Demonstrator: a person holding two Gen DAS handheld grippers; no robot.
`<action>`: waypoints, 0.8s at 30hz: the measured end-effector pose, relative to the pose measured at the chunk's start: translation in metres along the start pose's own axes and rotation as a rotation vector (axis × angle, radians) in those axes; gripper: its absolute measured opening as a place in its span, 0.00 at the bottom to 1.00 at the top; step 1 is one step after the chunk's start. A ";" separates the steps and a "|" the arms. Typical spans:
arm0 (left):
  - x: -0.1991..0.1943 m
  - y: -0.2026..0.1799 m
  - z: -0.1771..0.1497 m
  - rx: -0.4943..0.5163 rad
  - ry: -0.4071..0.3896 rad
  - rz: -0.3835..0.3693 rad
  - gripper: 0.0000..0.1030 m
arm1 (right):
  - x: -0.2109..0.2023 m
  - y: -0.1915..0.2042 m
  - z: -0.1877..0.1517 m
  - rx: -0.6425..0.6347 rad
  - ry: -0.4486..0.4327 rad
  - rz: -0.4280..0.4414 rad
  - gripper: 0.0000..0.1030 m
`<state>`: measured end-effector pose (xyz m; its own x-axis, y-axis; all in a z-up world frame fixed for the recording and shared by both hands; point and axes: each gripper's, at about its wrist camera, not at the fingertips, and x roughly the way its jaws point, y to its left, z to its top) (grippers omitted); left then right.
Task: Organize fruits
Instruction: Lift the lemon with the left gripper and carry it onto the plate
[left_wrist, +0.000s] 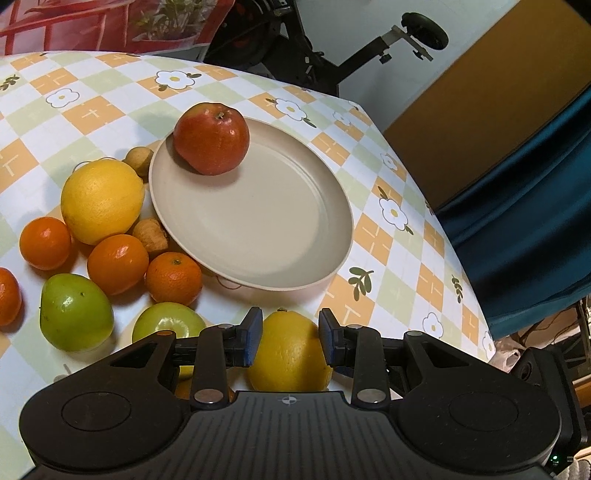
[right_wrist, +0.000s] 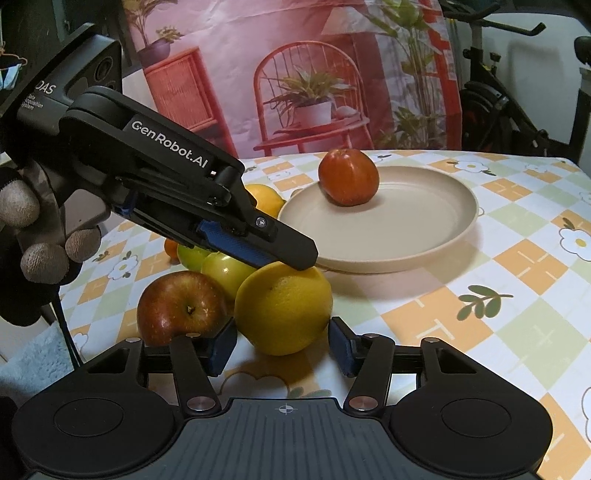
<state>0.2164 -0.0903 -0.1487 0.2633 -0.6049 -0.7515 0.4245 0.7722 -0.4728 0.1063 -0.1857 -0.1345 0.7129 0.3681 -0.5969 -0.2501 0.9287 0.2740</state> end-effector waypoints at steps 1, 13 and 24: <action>-0.001 0.001 0.000 -0.001 -0.001 -0.001 0.33 | 0.000 0.000 0.001 -0.003 -0.001 -0.002 0.49; -0.023 -0.008 0.018 0.025 -0.106 -0.013 0.33 | -0.004 -0.001 0.030 -0.082 -0.062 -0.010 0.49; -0.029 -0.025 0.064 0.070 -0.173 0.010 0.33 | 0.001 -0.025 0.077 -0.107 -0.093 0.004 0.49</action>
<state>0.2533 -0.1047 -0.0859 0.4103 -0.6264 -0.6627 0.4788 0.7665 -0.4280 0.1642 -0.2124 -0.0841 0.7679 0.3708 -0.5224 -0.3181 0.9285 0.1915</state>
